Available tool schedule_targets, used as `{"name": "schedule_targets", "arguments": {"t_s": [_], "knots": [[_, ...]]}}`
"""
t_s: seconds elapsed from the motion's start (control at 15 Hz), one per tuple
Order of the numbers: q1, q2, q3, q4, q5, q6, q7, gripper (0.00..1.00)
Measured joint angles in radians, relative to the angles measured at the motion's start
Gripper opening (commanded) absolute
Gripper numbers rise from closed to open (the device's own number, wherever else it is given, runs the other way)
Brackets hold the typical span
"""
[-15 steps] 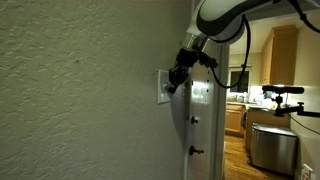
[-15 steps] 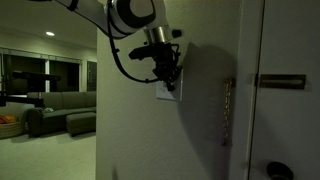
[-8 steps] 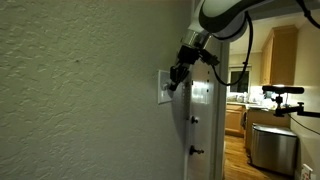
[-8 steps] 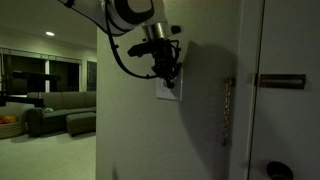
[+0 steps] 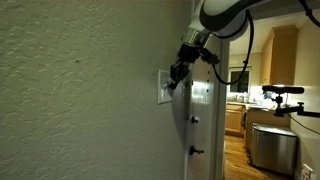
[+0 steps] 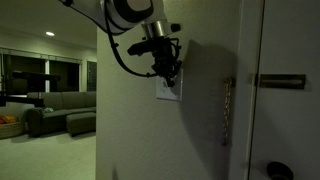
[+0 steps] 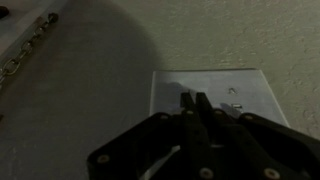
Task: Turn on the right light switch
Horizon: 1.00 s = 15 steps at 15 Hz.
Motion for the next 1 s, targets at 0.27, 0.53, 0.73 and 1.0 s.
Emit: {"name": "schedule_targets", "arguments": {"t_s": [0.27,0.53,0.73,1.0], "knots": [[0.0,-0.02,0.0,-0.009,0.0,-0.031,0.0,0.58],[0.0,-0.052,0.0,-0.041,0.001,-0.084,0.0,0.84],[0.0,-0.068,0.0,-0.071,0.003,-0.121,0.001,0.99],[-0.002,-0.085,-0.001,-0.124,0.007,-0.167,0.008,1.0]]}}
